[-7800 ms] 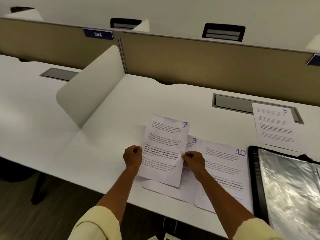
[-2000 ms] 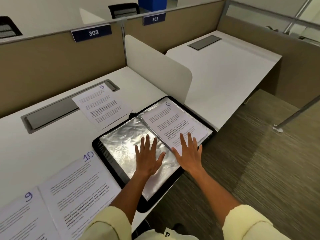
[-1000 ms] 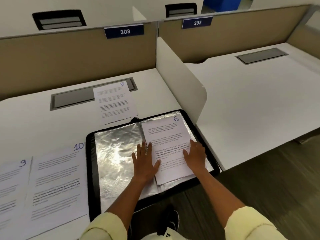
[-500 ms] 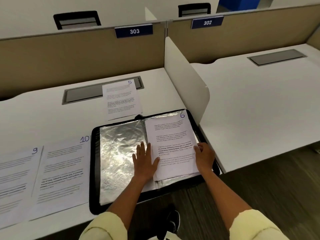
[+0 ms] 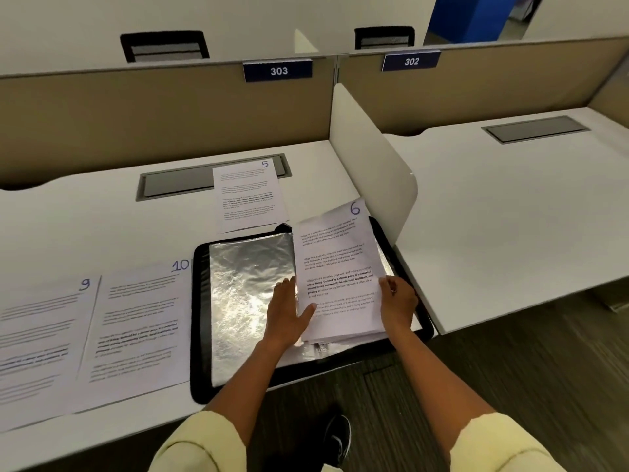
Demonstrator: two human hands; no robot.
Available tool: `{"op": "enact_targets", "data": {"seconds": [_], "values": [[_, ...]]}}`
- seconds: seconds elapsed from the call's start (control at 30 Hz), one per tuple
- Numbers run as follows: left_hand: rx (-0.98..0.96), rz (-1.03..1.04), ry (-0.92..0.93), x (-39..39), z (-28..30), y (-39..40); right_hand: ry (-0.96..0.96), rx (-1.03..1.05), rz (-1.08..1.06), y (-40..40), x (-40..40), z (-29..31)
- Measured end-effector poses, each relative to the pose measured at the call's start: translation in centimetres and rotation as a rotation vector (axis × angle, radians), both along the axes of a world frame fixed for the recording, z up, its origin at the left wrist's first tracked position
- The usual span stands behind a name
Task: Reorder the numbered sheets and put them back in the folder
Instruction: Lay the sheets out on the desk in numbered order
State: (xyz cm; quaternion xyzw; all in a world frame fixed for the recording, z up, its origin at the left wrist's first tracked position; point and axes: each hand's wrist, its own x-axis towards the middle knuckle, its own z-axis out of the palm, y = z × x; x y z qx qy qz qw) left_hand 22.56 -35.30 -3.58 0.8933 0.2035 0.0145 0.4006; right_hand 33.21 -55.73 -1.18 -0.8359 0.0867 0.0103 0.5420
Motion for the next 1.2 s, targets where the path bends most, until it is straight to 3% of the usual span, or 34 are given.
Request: {"op": "enact_targets", "data": {"seconds": [0.57,0.97,1.2], "values": [[-0.692,0.302,-0.125,-2.5,2.6,3.2,0.059,0.251,-0.072,3.3,-2.3,1.8],[-0.656,0.504,-0.124,2.1,1.7,5.8,0.150,0.212,0.098,5.5,1.5,0.8],[-0.592,0.563,-0.162,9.9,2.4,7.4,0.189,0.156,0.207,6.6,8.2,0.9]]}}
